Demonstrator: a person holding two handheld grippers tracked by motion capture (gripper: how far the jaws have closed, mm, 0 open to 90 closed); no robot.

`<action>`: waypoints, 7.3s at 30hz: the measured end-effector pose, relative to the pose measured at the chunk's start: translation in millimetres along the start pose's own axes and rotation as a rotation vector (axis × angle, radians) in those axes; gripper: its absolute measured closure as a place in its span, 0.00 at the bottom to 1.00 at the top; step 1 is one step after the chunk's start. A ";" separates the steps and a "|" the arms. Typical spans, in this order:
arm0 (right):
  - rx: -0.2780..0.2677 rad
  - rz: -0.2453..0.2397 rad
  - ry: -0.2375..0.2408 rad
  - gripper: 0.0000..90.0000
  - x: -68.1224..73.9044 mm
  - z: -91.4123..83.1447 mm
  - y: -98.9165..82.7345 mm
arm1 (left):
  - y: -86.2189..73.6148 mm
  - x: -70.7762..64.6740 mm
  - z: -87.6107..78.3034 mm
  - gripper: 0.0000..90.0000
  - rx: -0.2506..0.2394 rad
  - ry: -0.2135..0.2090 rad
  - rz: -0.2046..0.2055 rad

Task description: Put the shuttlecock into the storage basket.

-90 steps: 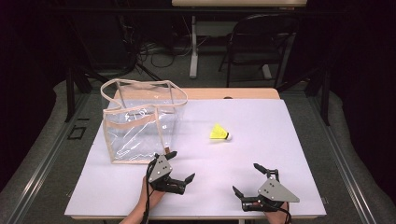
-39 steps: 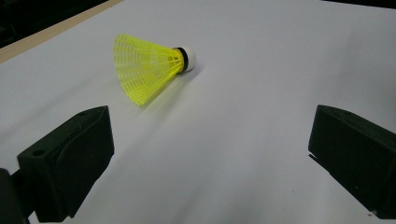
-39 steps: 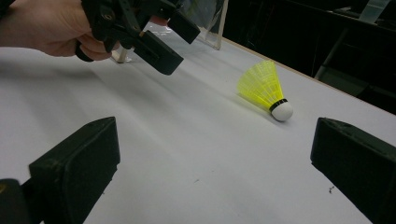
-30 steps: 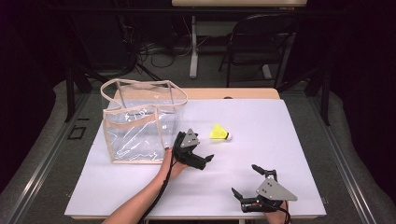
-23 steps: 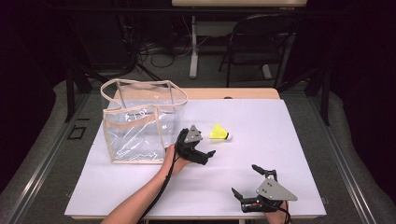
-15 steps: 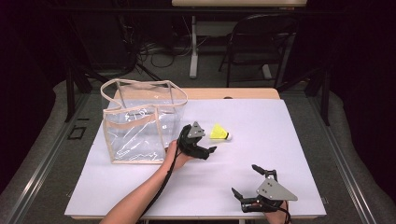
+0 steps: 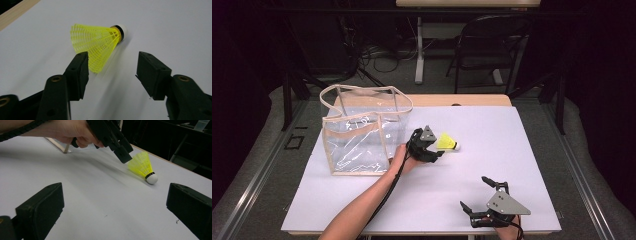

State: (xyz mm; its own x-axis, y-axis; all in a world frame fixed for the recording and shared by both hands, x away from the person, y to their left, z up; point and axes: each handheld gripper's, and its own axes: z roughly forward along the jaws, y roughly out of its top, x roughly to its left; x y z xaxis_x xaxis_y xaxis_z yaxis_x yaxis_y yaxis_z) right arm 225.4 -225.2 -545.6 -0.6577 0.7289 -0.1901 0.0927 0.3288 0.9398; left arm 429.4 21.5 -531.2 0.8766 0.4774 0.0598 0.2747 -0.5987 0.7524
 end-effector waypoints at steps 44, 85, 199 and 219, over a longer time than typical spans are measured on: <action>0.012 0.000 0.001 0.01 -1.1 0.0 -0.1 | 12.6 -2.1 19.0 0.99 0.088 0.076 0.192; 0.017 0.001 0.004 0.01 -1.1 0.6 -0.3 | 37.3 -16.5 -26.1 1.00 -0.027 0.038 0.302; 0.017 -0.003 0.001 0.01 -0.2 1.7 -0.2 | 76.7 20.0 -139.1 1.00 -0.217 0.157 0.246; 0.026 -0.002 0.002 0.01 0.0 2.5 -0.7 | 67.8 37.9 -168.4 1.00 -0.255 0.208 0.199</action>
State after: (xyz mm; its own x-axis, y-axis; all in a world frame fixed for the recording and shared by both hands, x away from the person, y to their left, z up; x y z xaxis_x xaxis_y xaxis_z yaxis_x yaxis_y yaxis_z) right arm 227.2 -224.0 -547.0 -0.6594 0.7272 -0.1910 0.1107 0.3452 0.9320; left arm 414.7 107.4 -367.5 0.7968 0.5038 0.3336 -0.0230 -0.5264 0.8499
